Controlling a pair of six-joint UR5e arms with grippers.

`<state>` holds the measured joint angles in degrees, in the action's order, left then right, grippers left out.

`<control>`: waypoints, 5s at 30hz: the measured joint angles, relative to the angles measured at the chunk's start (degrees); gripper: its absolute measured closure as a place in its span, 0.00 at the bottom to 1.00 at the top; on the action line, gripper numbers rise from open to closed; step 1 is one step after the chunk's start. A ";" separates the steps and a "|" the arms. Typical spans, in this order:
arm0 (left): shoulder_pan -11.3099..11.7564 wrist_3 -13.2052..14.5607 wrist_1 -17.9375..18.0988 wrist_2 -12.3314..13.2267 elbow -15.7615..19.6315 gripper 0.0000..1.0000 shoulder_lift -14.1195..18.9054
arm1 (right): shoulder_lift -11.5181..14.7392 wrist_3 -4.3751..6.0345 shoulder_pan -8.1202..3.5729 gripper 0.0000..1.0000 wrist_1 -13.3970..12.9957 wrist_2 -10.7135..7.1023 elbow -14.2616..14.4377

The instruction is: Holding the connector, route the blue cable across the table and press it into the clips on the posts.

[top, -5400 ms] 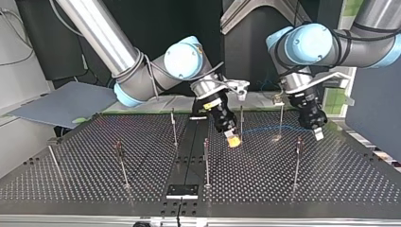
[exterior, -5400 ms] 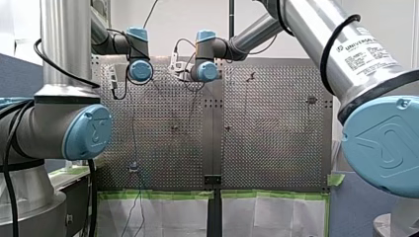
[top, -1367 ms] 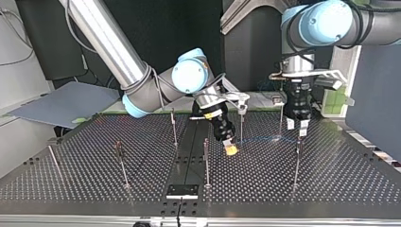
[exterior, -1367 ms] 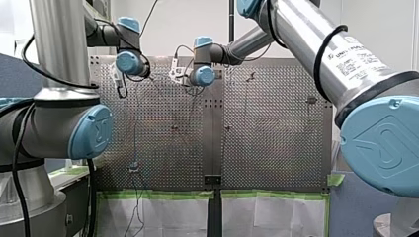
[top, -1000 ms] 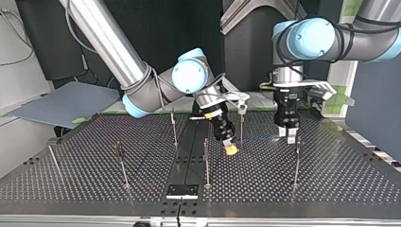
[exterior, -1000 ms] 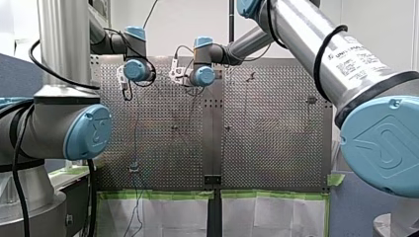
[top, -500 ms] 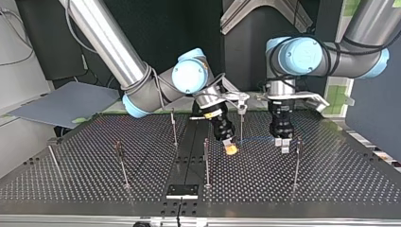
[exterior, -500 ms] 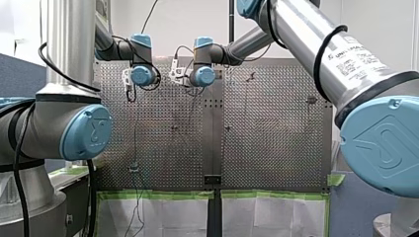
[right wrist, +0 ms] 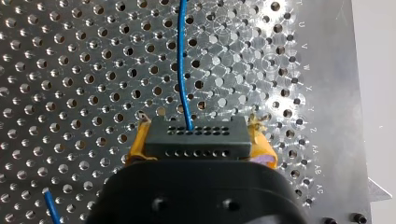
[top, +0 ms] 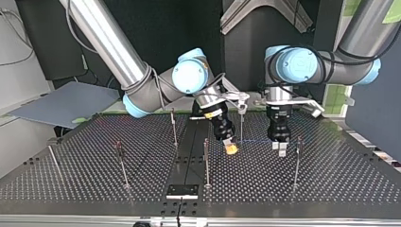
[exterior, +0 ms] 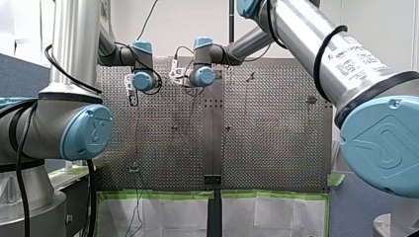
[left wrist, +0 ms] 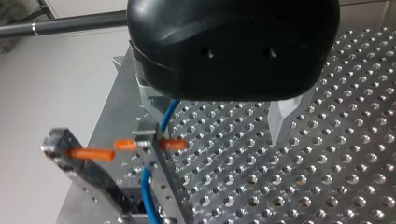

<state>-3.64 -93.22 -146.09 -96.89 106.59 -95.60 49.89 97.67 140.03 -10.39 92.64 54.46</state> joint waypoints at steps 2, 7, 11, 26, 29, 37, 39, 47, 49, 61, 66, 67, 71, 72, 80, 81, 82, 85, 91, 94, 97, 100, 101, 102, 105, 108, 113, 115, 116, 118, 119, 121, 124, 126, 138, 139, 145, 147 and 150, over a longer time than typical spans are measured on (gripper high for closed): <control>0.13 -0.59 0.14 -0.08 -0.02 0.15 -0.09 | -0.03 0.00 -0.02 1.00 0.00 0.00 0.00; 0.26 -2.06 0.19 -0.24 -0.02 0.71 -0.12 | -0.08 0.02 -0.42 1.00 0.01 0.00 0.00; 0.27 -3.21 0.07 -0.46 -0.01 0.98 -0.14 | -0.15 0.03 -0.83 1.00 0.11 0.00 0.00; -0.89 -2.82 -4.27 -1.68 1.06 0.98 0.40 | -0.45 -0.01 -1.37 1.00 0.52 0.07 1.19; -1.17 -2.64 -4.62 -2.37 2.18 0.98 0.91 | -0.50 -0.01 -1.37 1.00 0.52 0.07 1.79; -1.69 -3.03 -2.38 -2.92 5.86 0.98 3.15 | -0.53 -0.07 -1.64 1.00 0.67 0.02 4.04; -1.90 -3.03 -1.63 -2.92 6.77 0.98 3.31 | -0.53 -0.14 -1.74 1.00 0.94 0.00 4.79; -2.57 -3.54 1.35 -2.99 10.90 0.98 3.39 | -0.53 -0.43 -2.19 1.00 1.39 0.02 8.14; -2.65 -3.64 1.93 -2.99 11.93 0.98 3.39 | -0.53 -0.54 -2.23 1.00 1.42 0.02 8.83; -4.41 -3.05 3.44 -4.07 15.17 0.98 -0.74 | -0.42 -2.04 -2.00 1.00 2.19 0.11 12.77; -4.66 -3.15 5.43 -3.91 15.47 0.98 -3.08 | -0.37 -2.66 -1.78 1.00 2.16 0.24 15.03; -4.69 -3.25 5.81 -3.90 15.48 0.98 -3.59 | -0.38 -2.81 -1.77 1.00 2.15 0.24 15.44; -4.71 -3.60 6.37 -3.89 15.49 0.98 -5.37 | -0.40 -3.35 -1.94 1.00 2.10 0.26 17.47; -4.71 -3.64 6.42 -3.90 15.49 0.98 -5.76 | -0.40 -3.38 -2.01 1.00 2.08 0.25 17.91; -4.82 -3.47 7.47 -3.85 15.53 0.98 -9.59 | -0.43 -3.29 -2.77 1.00 1.95 -0.35 20.32; -4.86 -3.49 7.81 -3.74 15.53 0.98 -10.06 | -0.43 -3.28 -2.80 1.00 1.95 -0.40 20.37; -4.90 -3.54 8.25 -3.57 15.53 0.98 -10.65 | -0.44 -3.26 -2.83 1.00 1.95 -0.45 20.41; -4.90 -3.99 9.37 -2.85 15.51 0.98 -11.49 | -0.49 -3.09 -3.22 1.00 1.79 -0.80 20.46; -4.60 -4.39 11.72 -1.38 15.30 0.98 -13.07 | -0.59 -2.48 -4.64 1.00 0.60 -1.92 20.47; -4.46 -4.48 12.82 -0.90 14.95 0.98 -14.19 | -0.61 -2.34 -5.18 1.00 -0.22 -2.44 20.48; -4.40 -4.75 13.29 -0.37 14.21 0.98 -14.97 | -0.83 -2.25 -5.56 1.00 -1.05 -2.74 20.48; -4.38 -4.92 13.39 0.04 13.37 0.98 -15.48 | -1.32 -2.22 -5.86 1.00 -1.46 -2.96 20.48; -4.36 -4.97 13.40 0.18 13.13 0.98 -15.56 | -1.48 -2.21 -5.98 1.00 -1.55 -3.01 20.48; -4.33 -5.03 13.40 0.31 12.85 0.98 -15.62 | -1.58 -2.21 -6.06 1.00 -1.61 -3.03 20.48; -4.15 -5.36 13.22 0.60 11.85 0.98 -15.84 | -1.77 -2.19 -6.37 1.00 -1.96 -3.10 20.48; -3.95 -5.57 12.73 0.68 10.83 0.98 -16.63 | -1.82 -2.15 -6.76 1.00 -2.24 -3.14 20.48; -3.50 -5.48 12.40 0.62 8.78 0.98 -19.00 | -1.87 -2.12 -7.48 1.00 -2.51 -3.12 20.48; -3.21 -5.43 12.51 0.59 8.31 0.98 -20.02 | -1.89 -2.12 -7.63 1.00 -2.68 -3.13 20.47; -3.04 -5.42 12.59 0.59 8.12 0.98 -20.38 | -1.89 -2.12 -7.70 1.00 -2.85 -3.14 20.48; -2.64 -5.38 12.75 0.64 7.71 0.98 -20.95 | -1.89 -2.12 -7.79 1.00 -3.19 -3.16 20.48; -2.47 -5.36 12.81 0.74 7.49 0.98 -21.10 | -1.90 -2.12 -7.87 1.00 -3.50 -3.20 20.48; -2.09 -5.37 12.94 1.32 6.84 0.98 -21.28 | -1.92 -2.07 -8.05 1.00 -4.02 -3.25 20.48; -1.65 -5.35 13.07 2.17 5.77 0.98 -21.36 | -1.93 -1.73 -8.50 1.00 -4.75 -3.29 20.48; -1.35 -5.36 13.07 2.54 4.97 0.98 -21.38 | -1.93 -1.55 -8.87 1.00 -5.16 -3.31 20.48; 0.56 -5.29 11.31 4.27 1.58 0.98 -21.49 | -1.96 -1.41 -10.96 1.00 -6.89 -4.81 20.41; 0.75 -5.26 11.21 4.29 1.55 0.98 -21.48 | -1.96 -1.41 -11.07 1.00 -6.96 -4.98 20.40; 1.26 -4.41 9.75 3.78 1.57 0.62 -21.43 | -1.94 -1.53 -11.58 1.00 -7.10 -5.41 20.27; 1.23 -3.97 9.08 3.35 1.57 0.41 -21.43 | -1.94 -1.55 -11.70 1.00 -7.10 -5.43 20.24; 1.07 -3.40 7.77 2.27 1.57 0.00 -21.42 | -1.94 -1.49 -11.75 1.00 -7.05 -5.48 20.23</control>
<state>-2.57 -96.62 -138.32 -94.62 108.16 -117.01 47.96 96.18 128.28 -17.44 87.16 74.69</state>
